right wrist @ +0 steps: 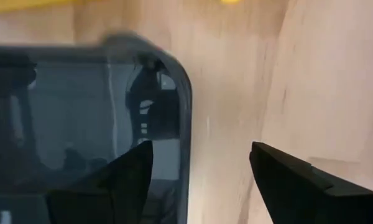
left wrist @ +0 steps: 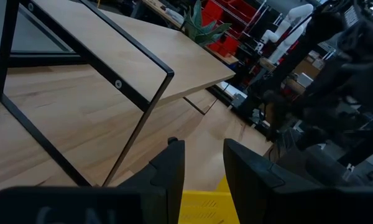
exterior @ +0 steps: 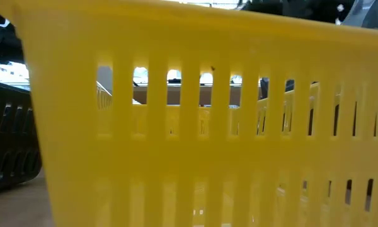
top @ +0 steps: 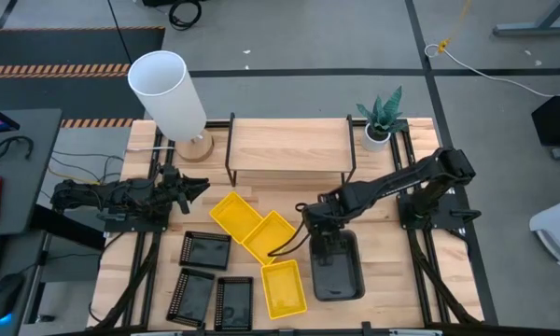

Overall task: Stack baskets on shelf by color
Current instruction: Put the stacked transparent black bins on the shelf

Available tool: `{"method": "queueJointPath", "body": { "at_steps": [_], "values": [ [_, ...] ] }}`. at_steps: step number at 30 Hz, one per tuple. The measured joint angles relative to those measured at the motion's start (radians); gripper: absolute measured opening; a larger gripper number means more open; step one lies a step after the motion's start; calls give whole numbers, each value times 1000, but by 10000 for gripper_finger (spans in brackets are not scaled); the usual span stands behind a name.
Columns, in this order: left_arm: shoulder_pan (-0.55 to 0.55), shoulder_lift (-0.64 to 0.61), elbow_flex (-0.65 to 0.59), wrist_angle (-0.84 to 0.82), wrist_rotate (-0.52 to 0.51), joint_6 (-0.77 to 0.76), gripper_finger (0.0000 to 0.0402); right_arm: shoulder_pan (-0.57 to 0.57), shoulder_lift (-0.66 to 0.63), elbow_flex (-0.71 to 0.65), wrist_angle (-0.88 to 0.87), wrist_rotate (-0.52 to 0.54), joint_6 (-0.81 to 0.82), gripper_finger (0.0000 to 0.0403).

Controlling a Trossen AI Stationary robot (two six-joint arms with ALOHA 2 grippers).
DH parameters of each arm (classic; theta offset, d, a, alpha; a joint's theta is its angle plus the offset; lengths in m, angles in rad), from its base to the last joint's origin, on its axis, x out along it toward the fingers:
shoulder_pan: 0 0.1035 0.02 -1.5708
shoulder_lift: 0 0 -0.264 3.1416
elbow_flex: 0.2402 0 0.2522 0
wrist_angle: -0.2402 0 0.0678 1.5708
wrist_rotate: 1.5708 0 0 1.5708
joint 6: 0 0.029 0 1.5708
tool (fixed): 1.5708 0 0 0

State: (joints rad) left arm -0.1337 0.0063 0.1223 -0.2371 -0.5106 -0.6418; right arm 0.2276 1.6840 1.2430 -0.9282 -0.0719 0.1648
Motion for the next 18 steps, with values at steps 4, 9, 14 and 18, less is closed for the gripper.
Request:
{"method": "queueJointPath", "body": {
  "at_steps": [4,9,14,18],
  "values": [
    [0,0,0,0,0,0,117,-9,0,-79,67,1,0,259],
    [0,0,0,0,0,0,117,-14,0,-121,86,31,9,226],
    [0,0,0,0,0,0,117,-13,0,-136,96,48,34,171],
    [0,0,0,0,0,0,117,-14,0,-136,100,47,44,120]
  ]
}}
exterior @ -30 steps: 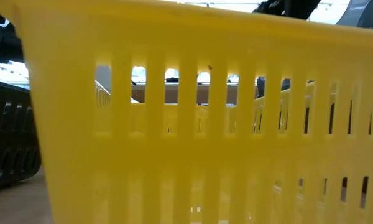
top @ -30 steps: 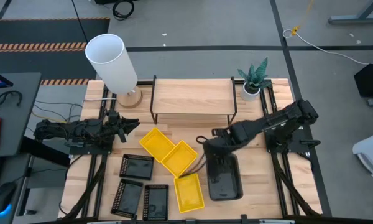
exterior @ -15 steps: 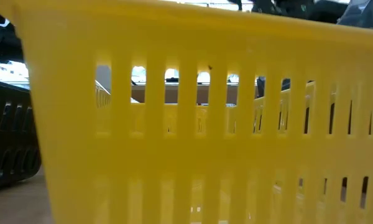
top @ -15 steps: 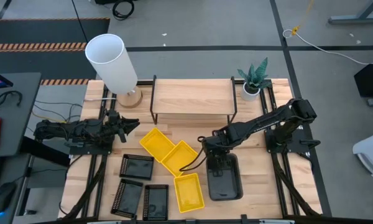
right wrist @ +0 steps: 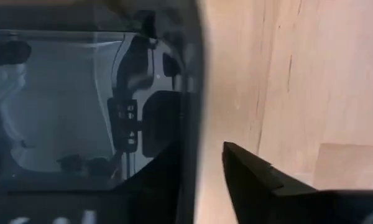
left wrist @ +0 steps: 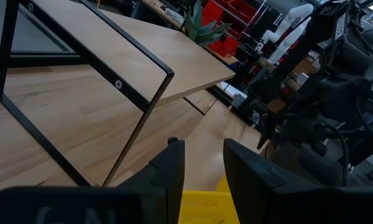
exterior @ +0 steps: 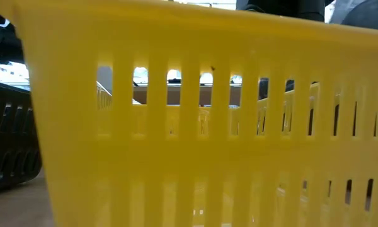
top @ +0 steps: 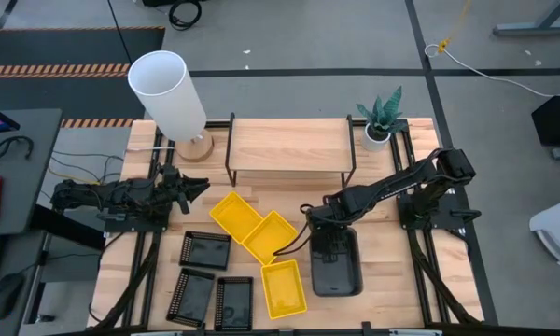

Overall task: Stack baskets on shelf by color
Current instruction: Put the stacked transparent black bins on the shelf

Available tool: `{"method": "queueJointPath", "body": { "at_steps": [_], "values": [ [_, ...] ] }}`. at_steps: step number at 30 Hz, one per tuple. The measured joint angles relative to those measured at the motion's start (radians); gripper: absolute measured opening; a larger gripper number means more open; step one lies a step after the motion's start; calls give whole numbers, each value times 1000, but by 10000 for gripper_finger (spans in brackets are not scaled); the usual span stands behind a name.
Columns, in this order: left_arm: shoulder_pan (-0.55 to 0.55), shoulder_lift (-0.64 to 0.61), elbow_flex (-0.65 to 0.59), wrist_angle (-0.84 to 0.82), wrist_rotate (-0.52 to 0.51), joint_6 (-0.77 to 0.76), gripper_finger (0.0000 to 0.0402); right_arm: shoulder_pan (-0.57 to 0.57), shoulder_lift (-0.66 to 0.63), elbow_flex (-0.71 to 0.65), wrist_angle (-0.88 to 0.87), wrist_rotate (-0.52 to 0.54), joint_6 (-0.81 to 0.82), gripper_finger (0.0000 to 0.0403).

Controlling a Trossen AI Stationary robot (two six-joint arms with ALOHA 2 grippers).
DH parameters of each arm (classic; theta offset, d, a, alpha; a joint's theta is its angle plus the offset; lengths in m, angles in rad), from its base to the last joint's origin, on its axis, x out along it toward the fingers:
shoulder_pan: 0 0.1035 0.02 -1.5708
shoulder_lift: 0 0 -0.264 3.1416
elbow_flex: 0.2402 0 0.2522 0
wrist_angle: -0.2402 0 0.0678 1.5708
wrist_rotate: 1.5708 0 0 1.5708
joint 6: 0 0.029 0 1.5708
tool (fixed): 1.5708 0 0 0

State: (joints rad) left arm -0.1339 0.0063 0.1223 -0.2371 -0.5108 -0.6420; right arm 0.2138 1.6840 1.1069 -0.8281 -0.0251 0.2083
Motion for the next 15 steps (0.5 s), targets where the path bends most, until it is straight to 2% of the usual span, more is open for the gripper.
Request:
{"method": "queueJointPath", "body": {
  "at_steps": [8,15],
  "values": [
    [0,0,0,0,0,0,117,-2,-1,1,17,-46,20,16],
    [0,0,0,0,0,0,117,-8,-1,0,13,-55,-27,21]
  ]
}}
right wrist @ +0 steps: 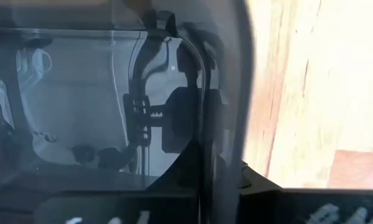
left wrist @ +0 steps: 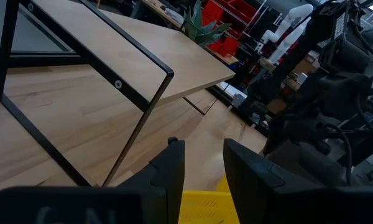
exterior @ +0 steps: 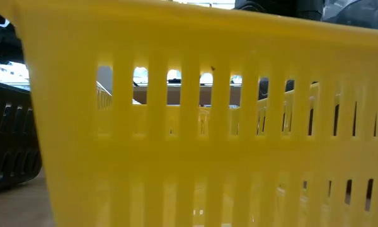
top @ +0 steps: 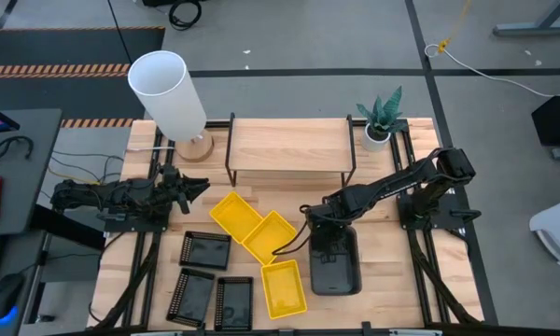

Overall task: Stack baskets on shelf by color
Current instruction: Put the stacked transparent black bins on the shelf

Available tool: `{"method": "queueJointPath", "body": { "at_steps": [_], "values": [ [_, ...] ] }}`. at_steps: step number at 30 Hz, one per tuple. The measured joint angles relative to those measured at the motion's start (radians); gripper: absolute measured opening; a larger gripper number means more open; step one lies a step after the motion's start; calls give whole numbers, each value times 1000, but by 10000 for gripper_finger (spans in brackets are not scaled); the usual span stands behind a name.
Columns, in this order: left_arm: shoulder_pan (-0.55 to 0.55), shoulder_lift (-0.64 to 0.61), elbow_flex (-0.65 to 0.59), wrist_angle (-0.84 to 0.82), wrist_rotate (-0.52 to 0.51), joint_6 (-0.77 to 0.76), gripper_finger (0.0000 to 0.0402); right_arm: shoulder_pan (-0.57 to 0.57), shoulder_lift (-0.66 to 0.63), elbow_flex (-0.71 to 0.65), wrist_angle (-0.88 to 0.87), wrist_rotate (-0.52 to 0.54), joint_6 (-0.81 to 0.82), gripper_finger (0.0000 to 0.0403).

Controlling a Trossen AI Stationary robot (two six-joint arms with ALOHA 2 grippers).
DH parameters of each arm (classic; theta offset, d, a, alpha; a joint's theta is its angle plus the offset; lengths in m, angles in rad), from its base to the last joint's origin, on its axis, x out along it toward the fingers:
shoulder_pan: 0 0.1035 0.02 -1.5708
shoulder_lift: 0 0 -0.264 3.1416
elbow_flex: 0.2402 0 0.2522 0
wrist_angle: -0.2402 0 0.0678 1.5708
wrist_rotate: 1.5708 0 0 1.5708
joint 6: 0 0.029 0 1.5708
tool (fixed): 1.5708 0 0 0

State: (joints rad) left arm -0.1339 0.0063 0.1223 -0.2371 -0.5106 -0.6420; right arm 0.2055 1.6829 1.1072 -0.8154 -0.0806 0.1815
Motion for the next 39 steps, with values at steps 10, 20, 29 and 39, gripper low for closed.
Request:
{"method": "queueJointPath", "body": {
  "at_steps": [10,20,29,39],
  "values": [
    [0,0,0,0,0,0,117,-29,3,15,-20,-15,-29,17],
    [0,0,0,0,0,0,117,-81,3,104,-144,-29,-109,13],
    [0,0,0,0,0,0,117,-140,3,236,-297,-128,-186,13],
    [0,0,0,0,0,0,117,-270,2,534,-562,-179,-254,13]
  ]
}}
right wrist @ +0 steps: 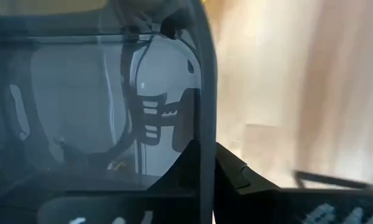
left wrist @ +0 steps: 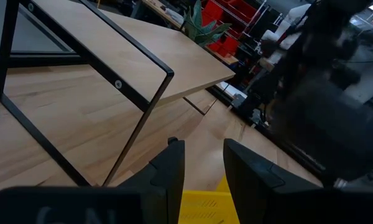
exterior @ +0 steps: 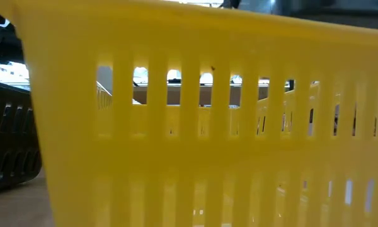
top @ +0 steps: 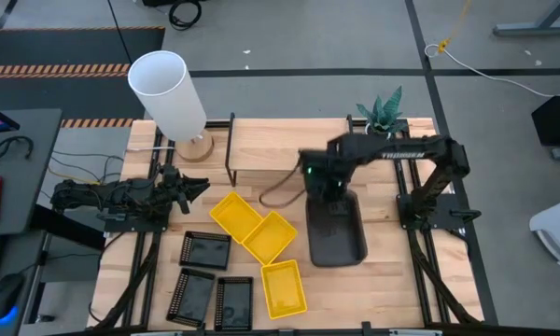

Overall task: Stack baskets on shelf by color
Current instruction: Put the stacked transparent black bins on the shelf

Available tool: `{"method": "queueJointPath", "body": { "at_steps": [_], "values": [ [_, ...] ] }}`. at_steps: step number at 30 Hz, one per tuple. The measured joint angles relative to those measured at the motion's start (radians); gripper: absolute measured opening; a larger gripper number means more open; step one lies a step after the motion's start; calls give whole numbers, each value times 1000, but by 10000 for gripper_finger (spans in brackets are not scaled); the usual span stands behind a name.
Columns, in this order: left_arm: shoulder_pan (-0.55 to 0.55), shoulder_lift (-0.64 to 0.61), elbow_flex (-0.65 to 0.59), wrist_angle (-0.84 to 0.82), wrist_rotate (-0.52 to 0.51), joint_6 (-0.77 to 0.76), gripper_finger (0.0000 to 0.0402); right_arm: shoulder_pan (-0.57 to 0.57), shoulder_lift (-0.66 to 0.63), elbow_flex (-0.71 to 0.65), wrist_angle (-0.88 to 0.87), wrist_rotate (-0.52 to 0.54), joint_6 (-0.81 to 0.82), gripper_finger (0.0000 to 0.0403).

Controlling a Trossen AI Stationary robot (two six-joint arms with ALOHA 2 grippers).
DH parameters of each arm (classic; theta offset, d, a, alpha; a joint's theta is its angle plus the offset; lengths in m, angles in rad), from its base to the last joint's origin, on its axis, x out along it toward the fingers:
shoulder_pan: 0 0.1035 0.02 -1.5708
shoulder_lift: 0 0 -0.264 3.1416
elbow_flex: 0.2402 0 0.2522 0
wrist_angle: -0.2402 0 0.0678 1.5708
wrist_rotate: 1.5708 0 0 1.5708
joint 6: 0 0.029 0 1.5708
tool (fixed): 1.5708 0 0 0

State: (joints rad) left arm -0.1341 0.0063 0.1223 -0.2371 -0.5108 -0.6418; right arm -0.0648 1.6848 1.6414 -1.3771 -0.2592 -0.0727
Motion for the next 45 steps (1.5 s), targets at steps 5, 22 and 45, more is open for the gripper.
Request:
{"method": "queueJointPath", "body": {
  "at_steps": [5,22,45],
  "values": [
    [0,0,0,0,0,0,117,-79,0,145,-90,-4,-27,13],
    [0,0,0,0,0,0,117,-387,-1,231,-170,5,-279,13],
    [0,0,0,0,0,0,117,-705,12,231,-1,2,-511,14]
  ]
}}
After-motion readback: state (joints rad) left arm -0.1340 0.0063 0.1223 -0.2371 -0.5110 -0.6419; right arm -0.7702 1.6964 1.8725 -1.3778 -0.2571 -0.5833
